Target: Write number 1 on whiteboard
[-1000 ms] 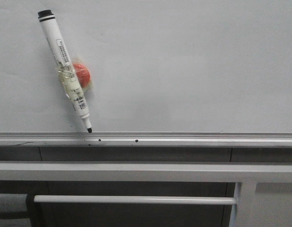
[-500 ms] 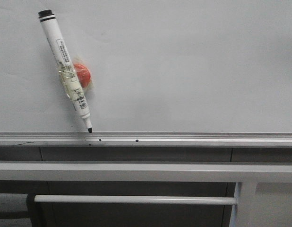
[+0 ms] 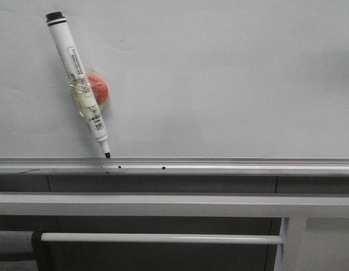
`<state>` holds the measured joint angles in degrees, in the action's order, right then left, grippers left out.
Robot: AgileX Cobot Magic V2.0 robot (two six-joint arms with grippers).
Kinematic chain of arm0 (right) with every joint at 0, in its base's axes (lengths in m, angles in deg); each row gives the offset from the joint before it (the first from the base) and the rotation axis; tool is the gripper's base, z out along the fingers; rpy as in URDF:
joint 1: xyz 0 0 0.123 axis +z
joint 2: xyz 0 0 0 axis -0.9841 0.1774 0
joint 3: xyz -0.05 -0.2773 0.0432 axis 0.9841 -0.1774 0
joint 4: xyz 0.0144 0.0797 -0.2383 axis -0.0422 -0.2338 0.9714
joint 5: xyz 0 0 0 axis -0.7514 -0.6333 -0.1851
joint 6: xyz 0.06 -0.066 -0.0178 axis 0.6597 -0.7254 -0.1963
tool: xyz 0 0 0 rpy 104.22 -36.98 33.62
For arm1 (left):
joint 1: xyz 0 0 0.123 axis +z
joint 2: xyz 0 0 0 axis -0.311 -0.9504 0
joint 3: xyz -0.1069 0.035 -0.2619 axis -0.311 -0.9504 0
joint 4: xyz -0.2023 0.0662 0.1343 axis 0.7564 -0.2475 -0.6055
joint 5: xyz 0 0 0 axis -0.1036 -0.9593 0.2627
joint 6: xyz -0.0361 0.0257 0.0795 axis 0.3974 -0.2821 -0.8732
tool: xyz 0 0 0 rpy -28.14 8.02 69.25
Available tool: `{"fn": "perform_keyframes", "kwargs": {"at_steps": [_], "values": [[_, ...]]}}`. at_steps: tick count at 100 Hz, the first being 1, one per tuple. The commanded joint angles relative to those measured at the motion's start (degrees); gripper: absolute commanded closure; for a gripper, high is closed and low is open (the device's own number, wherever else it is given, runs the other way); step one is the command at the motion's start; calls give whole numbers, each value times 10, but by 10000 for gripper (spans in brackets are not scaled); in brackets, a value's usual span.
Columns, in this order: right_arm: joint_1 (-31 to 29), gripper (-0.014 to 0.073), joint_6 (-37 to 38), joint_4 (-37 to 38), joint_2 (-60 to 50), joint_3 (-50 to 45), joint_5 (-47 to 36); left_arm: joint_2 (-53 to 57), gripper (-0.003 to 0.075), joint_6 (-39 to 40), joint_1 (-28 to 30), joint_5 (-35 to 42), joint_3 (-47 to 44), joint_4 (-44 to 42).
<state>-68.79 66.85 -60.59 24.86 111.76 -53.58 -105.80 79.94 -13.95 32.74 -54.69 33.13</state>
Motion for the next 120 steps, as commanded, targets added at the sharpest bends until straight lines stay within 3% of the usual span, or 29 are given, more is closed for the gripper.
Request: {"fn": "perform_keyframes", "kwargs": {"at_steps": [1,19,29,50,75,97,120], "values": [[1,657,-8,3,7,20,-47,-16,312,4,-33,105,1,7],[1,657,-8,3,7,20,-55,-59,312,4,-78,124,-2,7],[1,657,-8,3,7,20,-60,-103,312,16,-101,172,-2,7],[14,657,-8,3,7,20,-60,-232,312,70,-149,315,-2,36],[34,657,-8,4,7,20,-60,-432,312,153,-231,539,-2,39],[52,657,-8,5,7,20,-60,-568,312,228,-260,725,-2,53],[64,657,-8,6,7,20,-60,-597,315,260,-261,725,3,82]]}}
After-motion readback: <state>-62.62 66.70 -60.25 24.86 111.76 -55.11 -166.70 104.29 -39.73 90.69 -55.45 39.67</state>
